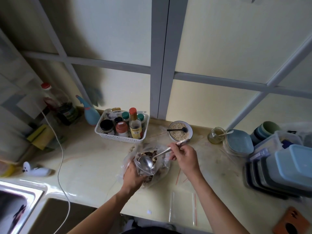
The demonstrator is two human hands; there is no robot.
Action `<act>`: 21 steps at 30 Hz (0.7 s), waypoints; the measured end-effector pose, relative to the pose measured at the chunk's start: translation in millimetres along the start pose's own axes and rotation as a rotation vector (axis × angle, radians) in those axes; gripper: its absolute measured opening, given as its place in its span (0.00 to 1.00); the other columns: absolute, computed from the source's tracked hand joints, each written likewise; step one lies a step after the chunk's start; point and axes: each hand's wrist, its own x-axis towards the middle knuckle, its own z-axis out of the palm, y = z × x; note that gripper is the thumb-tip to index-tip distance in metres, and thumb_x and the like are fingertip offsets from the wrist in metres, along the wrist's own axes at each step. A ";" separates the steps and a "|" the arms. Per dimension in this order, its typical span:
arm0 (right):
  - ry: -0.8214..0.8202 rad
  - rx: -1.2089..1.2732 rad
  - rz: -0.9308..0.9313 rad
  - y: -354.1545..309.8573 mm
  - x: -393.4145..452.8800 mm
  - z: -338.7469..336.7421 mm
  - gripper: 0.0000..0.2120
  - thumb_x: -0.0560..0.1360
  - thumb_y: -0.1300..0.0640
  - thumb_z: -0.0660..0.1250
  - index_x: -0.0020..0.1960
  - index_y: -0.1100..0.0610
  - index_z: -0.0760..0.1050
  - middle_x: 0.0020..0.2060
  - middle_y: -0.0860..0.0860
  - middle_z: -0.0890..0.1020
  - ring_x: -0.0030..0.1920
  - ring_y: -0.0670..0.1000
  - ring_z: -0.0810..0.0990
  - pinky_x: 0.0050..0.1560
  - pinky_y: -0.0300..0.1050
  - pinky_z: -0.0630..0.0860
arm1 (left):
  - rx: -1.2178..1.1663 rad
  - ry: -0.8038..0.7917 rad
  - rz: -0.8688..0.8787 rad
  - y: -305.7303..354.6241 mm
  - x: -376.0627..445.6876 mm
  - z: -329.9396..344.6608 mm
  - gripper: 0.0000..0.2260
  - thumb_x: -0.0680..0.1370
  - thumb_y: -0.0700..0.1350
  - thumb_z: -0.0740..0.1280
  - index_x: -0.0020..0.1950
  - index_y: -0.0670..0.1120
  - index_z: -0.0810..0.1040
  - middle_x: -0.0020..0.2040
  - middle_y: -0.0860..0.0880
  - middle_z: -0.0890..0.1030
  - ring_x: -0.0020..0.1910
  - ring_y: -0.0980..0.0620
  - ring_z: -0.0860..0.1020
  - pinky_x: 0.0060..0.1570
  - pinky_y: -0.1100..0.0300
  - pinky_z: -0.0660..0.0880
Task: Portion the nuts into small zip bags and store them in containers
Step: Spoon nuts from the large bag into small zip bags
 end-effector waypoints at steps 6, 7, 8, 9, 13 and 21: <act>0.291 -0.274 -0.074 13.9 0.5 4.6 0.12 0.83 0.52 0.62 0.44 0.53 0.78 0.26 0.52 0.78 0.28 0.54 0.80 0.33 0.51 0.77 | 0.042 0.018 -0.010 4.2 -0.1 -1.3 0.61 0.62 0.60 0.79 0.81 0.51 0.40 0.75 0.43 0.69 0.73 0.42 0.68 0.65 0.49 0.70; 0.293 -0.303 -0.051 17.3 2.8 6.9 0.13 0.84 0.51 0.61 0.43 0.54 0.77 0.26 0.52 0.78 0.29 0.54 0.80 0.35 0.52 0.78 | 0.056 0.017 -0.003 5.0 0.3 -1.4 0.61 0.63 0.58 0.80 0.81 0.52 0.40 0.77 0.44 0.66 0.74 0.42 0.66 0.67 0.49 0.68; 0.291 -0.326 -0.026 20.1 5.0 9.5 0.15 0.84 0.51 0.60 0.42 0.55 0.76 0.26 0.52 0.78 0.30 0.54 0.81 0.36 0.51 0.78 | 0.068 0.017 0.009 6.9 0.2 -2.0 0.61 0.63 0.56 0.81 0.82 0.52 0.40 0.79 0.45 0.63 0.75 0.42 0.64 0.69 0.48 0.67; 0.291 -0.338 -0.001 23.0 7.7 12.5 0.16 0.84 0.50 0.60 0.40 0.55 0.75 0.26 0.52 0.78 0.30 0.53 0.81 0.37 0.51 0.78 | 0.084 0.018 0.018 7.5 -0.1 -2.0 0.61 0.63 0.54 0.82 0.82 0.52 0.41 0.80 0.46 0.60 0.76 0.43 0.62 0.70 0.48 0.65; 0.352 -0.303 0.071 34.5 19.9 27.3 0.18 0.83 0.47 0.59 0.38 0.53 0.73 0.29 0.51 0.80 0.31 0.53 0.83 0.37 0.55 0.80 | 0.145 0.043 0.019 8.1 -1.5 -3.0 0.57 0.67 0.47 0.78 0.81 0.53 0.40 0.79 0.45 0.61 0.76 0.42 0.62 0.71 0.46 0.63; 0.289 -0.353 -0.014 41.0 31.0 51.3 0.10 0.84 0.53 0.61 0.45 0.52 0.75 0.33 0.51 0.82 0.35 0.50 0.83 0.40 0.42 0.79 | 0.145 0.015 -0.118 -0.8 6.0 -7.9 0.54 0.66 0.51 0.77 0.81 0.43 0.45 0.76 0.41 0.64 0.74 0.40 0.63 0.72 0.45 0.62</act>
